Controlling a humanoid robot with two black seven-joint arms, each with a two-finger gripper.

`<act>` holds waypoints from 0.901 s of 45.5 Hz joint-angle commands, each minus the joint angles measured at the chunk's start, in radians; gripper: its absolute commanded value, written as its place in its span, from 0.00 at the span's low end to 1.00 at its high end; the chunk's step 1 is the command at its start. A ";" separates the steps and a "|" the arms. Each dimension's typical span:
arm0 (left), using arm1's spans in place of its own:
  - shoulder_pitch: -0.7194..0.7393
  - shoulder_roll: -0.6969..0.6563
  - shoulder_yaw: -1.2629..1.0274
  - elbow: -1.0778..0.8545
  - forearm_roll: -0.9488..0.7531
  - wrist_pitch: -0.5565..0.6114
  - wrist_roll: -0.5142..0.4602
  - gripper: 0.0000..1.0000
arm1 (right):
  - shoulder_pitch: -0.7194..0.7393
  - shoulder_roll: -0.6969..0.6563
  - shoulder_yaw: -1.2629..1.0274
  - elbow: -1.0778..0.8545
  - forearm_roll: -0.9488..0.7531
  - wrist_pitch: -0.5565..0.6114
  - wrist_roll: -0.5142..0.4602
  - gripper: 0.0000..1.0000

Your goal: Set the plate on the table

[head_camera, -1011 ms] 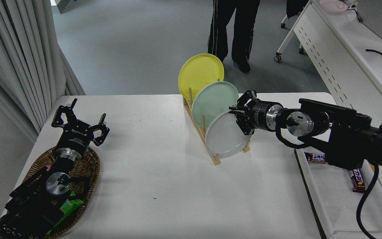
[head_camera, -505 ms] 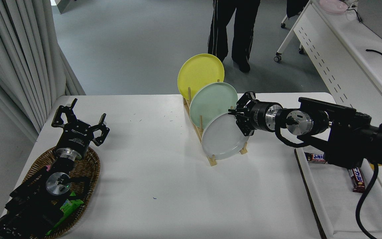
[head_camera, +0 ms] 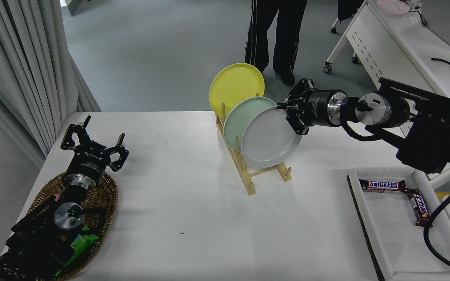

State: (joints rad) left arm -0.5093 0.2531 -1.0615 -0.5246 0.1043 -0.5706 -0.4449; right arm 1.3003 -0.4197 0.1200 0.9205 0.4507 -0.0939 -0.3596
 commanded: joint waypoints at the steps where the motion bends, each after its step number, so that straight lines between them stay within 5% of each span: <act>1: 0.000 0.000 0.000 0.000 0.000 0.000 0.000 1.00 | 0.021 -0.028 0.095 0.028 0.075 -0.059 -0.113 0.00; 28: 0.000 0.000 0.000 0.000 0.000 0.000 0.000 1.00 | -0.134 -0.047 0.115 0.198 0.368 -0.343 -0.137 0.00; 36: 0.000 0.000 0.000 0.000 0.000 0.000 0.000 1.00 | -0.217 -0.042 0.118 0.222 0.379 -0.636 -0.137 0.00; 41: 0.000 0.000 0.000 0.000 0.000 0.000 0.000 1.00 | -0.251 -0.048 0.115 0.250 0.450 -0.687 -0.139 0.00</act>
State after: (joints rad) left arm -0.5092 0.2531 -1.0615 -0.5246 0.1044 -0.5706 -0.4448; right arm 1.1391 -0.4613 0.2302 1.1205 0.8025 -0.5817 -0.4951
